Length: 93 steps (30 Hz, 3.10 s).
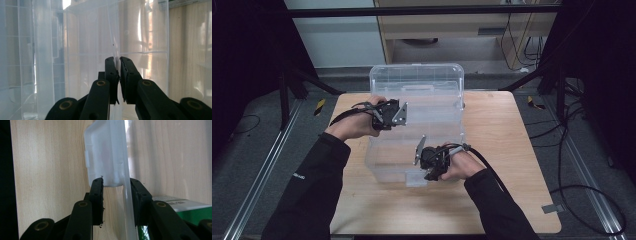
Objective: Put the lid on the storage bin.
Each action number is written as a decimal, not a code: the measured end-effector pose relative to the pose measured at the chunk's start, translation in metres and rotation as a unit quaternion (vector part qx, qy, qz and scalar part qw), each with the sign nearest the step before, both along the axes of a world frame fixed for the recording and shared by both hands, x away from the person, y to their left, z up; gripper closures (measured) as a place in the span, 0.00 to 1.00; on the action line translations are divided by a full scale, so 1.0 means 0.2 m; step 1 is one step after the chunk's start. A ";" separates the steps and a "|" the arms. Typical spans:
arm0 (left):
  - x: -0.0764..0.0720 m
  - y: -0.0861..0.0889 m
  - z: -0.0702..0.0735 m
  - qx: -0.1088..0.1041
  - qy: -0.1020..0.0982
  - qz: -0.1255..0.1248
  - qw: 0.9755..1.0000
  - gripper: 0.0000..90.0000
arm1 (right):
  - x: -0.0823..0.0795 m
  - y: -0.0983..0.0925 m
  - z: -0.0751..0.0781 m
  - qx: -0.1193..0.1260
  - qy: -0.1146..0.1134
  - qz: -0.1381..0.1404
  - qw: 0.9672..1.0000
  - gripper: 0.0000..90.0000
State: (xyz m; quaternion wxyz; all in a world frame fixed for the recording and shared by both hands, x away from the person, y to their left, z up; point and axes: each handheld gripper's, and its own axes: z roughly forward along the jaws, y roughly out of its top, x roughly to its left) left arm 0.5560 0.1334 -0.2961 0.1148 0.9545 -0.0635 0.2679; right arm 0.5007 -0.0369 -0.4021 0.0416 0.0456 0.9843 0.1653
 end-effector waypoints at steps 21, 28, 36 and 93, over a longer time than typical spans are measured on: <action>-0.10 0.02 -0.03 -0.006 0.009 0.000 1.000 0.93 | -0.02 -0.01 0.00 0.006 -0.004 -0.002 1.000 0.74; -0.12 0.02 -0.04 -0.007 0.016 0.002 1.000 0.93 | -0.02 -0.01 0.00 0.010 -0.010 -0.003 1.000 0.73; -0.15 0.03 -0.05 -0.012 0.037 0.014 0.999 0.93 | -0.03 -0.02 0.00 0.019 -0.013 -0.011 1.000 0.73; -0.21 0.04 -0.09 -0.030 0.048 0.016 0.998 0.91 | 0.01 -0.70 0.37 0.398 -0.141 -0.315 0.850 1.00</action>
